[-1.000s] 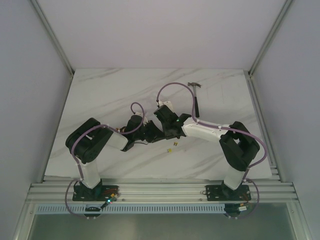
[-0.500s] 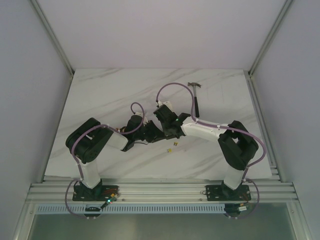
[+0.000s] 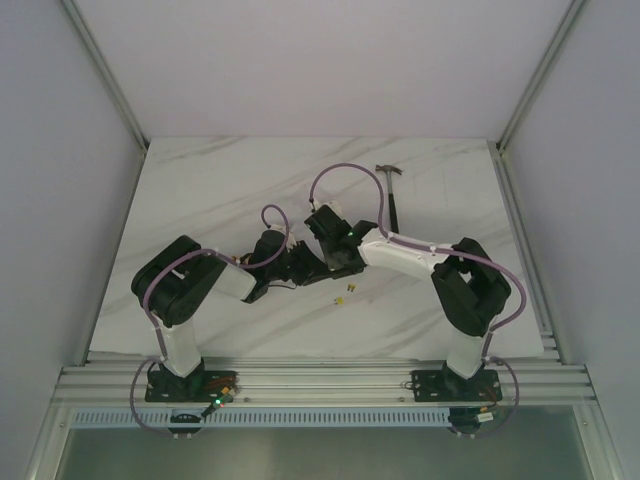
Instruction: Snap on the fuse box
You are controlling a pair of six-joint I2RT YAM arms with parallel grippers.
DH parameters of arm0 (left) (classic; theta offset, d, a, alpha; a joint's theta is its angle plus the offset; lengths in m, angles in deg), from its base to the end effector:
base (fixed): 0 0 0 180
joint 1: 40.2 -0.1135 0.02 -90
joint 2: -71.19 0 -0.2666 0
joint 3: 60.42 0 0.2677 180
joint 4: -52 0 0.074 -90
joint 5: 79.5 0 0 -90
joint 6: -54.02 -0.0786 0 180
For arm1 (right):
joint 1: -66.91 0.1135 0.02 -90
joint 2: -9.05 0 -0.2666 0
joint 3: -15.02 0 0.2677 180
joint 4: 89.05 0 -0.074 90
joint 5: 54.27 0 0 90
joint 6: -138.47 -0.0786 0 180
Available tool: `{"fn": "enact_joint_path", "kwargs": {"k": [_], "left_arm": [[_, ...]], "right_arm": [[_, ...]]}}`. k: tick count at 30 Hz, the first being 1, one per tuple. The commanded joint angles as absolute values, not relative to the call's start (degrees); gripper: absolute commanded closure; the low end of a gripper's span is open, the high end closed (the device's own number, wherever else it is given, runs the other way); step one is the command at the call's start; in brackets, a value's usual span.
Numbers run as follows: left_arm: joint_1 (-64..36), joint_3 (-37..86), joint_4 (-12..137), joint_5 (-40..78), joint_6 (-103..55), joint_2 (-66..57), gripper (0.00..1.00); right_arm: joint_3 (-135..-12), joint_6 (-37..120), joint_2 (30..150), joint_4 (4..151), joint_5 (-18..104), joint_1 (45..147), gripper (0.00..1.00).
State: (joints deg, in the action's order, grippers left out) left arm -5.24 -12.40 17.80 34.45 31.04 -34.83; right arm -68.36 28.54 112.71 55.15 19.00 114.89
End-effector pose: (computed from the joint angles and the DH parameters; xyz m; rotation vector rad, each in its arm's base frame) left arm 0.2840 -0.2375 0.0839 -0.3279 2.2877 -1.4653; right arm 0.2962 0.2949 0.1559 -0.4953 2.4436 0.1205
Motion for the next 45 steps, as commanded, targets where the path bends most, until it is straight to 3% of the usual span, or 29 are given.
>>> {"fn": "enact_joint_path", "kwargs": {"k": [1, 28, 38, 45], "left_arm": [[-4.8, -13.1, 19.2, 33.0, 30.6, -36.5, 0.72], [-4.8, -13.0, 19.6, 32.9, 30.7, -36.8, 0.73], [-4.5, -12.8, 19.8, 33.0, 30.6, -36.6, 0.73], [-4.4, -12.8, 19.8, 33.1, 30.6, -36.6, 0.73]], "right_arm": [[-68.4, 28.3, 116.9, 49.5, 23.2, 115.0, 0.99], [-67.2, 30.1, 120.8, 46.6, 27.6, 115.0, 0.99], [-73.4, 28.7, 112.0, 49.4, 24.6, 115.0, 0.76], [-73.2, 27.7, 111.5, 48.4, 24.4, 114.2, 0.74]]}}
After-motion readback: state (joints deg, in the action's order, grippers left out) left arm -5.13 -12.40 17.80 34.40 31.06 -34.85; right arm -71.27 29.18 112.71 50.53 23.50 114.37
